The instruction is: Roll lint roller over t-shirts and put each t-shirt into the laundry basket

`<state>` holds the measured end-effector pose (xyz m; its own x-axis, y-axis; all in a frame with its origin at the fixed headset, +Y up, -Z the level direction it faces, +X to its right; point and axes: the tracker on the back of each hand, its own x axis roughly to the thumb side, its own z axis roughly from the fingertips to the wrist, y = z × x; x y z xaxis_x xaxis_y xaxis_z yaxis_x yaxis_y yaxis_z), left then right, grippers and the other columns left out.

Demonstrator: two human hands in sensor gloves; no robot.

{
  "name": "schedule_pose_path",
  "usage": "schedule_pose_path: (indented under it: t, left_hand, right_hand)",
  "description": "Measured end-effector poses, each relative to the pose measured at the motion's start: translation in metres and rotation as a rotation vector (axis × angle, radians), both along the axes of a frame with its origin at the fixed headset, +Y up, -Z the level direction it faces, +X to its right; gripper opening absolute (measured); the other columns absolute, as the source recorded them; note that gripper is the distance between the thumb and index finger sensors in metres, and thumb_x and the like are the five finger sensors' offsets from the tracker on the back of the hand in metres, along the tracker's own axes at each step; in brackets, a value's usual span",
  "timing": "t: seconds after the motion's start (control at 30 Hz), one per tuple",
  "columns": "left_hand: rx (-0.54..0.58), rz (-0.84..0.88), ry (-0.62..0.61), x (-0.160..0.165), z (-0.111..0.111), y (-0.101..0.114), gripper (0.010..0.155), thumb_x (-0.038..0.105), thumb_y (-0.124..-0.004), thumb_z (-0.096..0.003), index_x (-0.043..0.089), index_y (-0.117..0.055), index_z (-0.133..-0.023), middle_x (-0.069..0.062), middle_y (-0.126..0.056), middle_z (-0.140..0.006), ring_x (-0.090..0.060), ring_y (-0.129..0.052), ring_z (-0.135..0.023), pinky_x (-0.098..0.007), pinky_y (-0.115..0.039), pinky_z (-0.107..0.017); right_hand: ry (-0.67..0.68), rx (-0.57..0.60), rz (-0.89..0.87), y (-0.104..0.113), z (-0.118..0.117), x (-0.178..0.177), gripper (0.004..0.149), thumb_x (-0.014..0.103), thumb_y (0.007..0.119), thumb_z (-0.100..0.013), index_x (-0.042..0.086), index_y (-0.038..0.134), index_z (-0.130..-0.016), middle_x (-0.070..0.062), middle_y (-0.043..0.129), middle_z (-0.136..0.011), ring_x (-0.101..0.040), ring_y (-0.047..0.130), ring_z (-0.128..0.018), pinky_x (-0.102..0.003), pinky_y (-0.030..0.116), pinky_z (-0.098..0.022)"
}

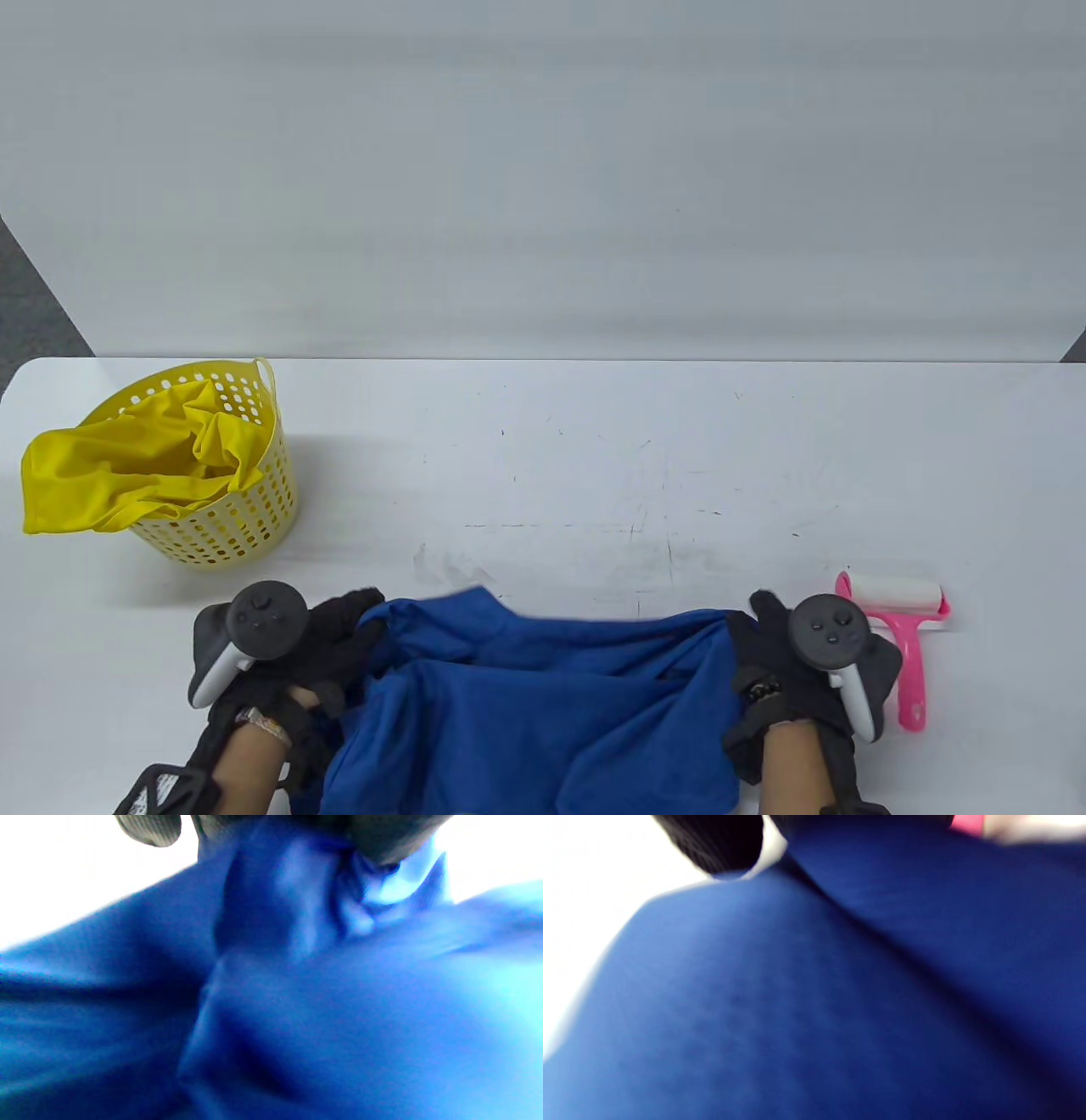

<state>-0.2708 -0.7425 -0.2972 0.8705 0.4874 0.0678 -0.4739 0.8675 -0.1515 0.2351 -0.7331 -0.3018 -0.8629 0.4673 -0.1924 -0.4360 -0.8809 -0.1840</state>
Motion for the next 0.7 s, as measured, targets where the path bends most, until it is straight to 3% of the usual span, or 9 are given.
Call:
schedule_pose_path:
  t: [0.1,0.17,0.23,0.33,0.47,0.53,0.6,0.67,0.7]
  left_hand:
    - [0.084,-0.252,-0.041,0.018,0.008,0.006,0.062,0.042,-0.071,-0.0563,0.033,-0.042,-0.11,-0.009,-0.05,-0.117,-0.04,-0.059,-0.109,-0.067,-0.045,-0.078]
    - [0.122,-0.308,-0.038,0.025,0.012,0.006,0.067,0.046,-0.072,-0.0556,0.032,-0.036,-0.111,-0.009,-0.046,-0.118,-0.04,-0.055,-0.11,-0.067,-0.044,-0.078]
    - [0.167,-0.336,-0.056,0.029,0.015,0.008,0.067,0.052,-0.073,-0.0536,0.032,-0.04,-0.109,-0.006,-0.054,-0.113,-0.036,-0.062,-0.105,-0.064,-0.047,-0.078]
    - [0.176,-0.347,-0.081,0.031,0.016,0.007,0.051,0.056,-0.074,-0.0516,0.032,-0.069,-0.096,-0.001,-0.083,-0.091,-0.029,-0.087,-0.084,-0.061,-0.058,-0.074]
    - [0.026,-0.457,-0.104,0.038,0.009,-0.011,0.049,0.059,-0.077,-0.0487,0.029,-0.08,-0.088,-0.003,-0.092,-0.082,-0.03,-0.092,-0.076,-0.064,-0.058,-0.073]
    - [-0.008,-0.544,-0.119,0.044,0.006,-0.02,0.058,0.063,-0.079,-0.045,0.031,-0.074,-0.094,-0.002,-0.086,-0.09,-0.032,-0.084,-0.089,-0.067,-0.052,-0.076]
    - [-0.055,-0.608,-0.13,0.048,0.003,-0.023,0.069,0.066,-0.075,-0.0424,0.034,-0.063,-0.102,-0.002,-0.075,-0.102,-0.038,-0.066,-0.107,-0.071,-0.042,-0.078]
    - [-0.207,-0.61,-0.132,0.044,-0.005,-0.025,0.1,0.072,-0.075,-0.036,0.032,-0.029,-0.114,-0.011,-0.031,-0.127,-0.053,-0.021,-0.116,-0.077,-0.027,-0.077]
    - [-0.265,-0.598,-0.131,0.041,-0.008,-0.027,0.107,0.075,-0.076,-0.0317,0.032,-0.023,-0.114,-0.012,-0.017,-0.126,-0.054,-0.012,-0.114,-0.077,-0.023,-0.076]
  right_hand:
    - [0.14,0.077,0.209,0.014,0.0,-0.03,0.068,0.04,0.071,-0.047,0.007,0.045,-0.1,-0.03,0.042,-0.105,-0.059,0.039,-0.093,-0.078,0.033,-0.057]
    - [0.238,0.111,0.207,0.018,0.001,-0.055,0.063,0.04,0.073,-0.046,0.007,0.057,-0.097,-0.028,0.06,-0.1,-0.057,0.056,-0.089,-0.076,0.042,-0.057]
    - [0.342,-0.064,0.218,0.013,0.002,-0.082,0.059,0.043,0.073,-0.046,0.007,0.066,-0.093,-0.026,0.077,-0.091,-0.054,0.075,-0.079,-0.071,0.055,-0.056]
    - [0.364,-0.268,0.274,-0.001,0.004,-0.101,0.07,0.05,0.069,-0.048,0.006,0.053,-0.1,-0.03,0.064,-0.099,-0.059,0.062,-0.086,-0.075,0.05,-0.057]
    - [0.449,-0.508,0.36,-0.034,-0.001,-0.112,0.079,0.054,0.071,-0.047,0.008,0.041,-0.103,-0.032,0.043,-0.106,-0.061,0.043,-0.093,-0.082,0.038,-0.056]
    - [0.498,-0.646,0.333,-0.041,-0.003,-0.111,0.081,0.053,0.061,-0.049,0.009,0.021,-0.104,-0.031,0.018,-0.106,-0.061,0.022,-0.093,-0.083,0.029,-0.057]
    - [0.478,-0.595,0.275,-0.039,-0.005,-0.107,0.082,0.052,0.067,-0.047,0.01,0.024,-0.104,-0.03,0.019,-0.106,-0.061,0.021,-0.093,-0.083,0.03,-0.057]
    - [0.5,-0.647,0.291,-0.04,-0.004,-0.104,0.084,0.053,0.068,-0.047,0.012,0.022,-0.104,-0.028,0.016,-0.107,-0.059,0.018,-0.094,-0.083,0.028,-0.058]
    - [0.505,-0.652,0.294,-0.04,-0.004,-0.102,0.084,0.053,0.068,-0.047,0.013,0.02,-0.104,-0.027,0.014,-0.107,-0.058,0.016,-0.094,-0.083,0.027,-0.058]
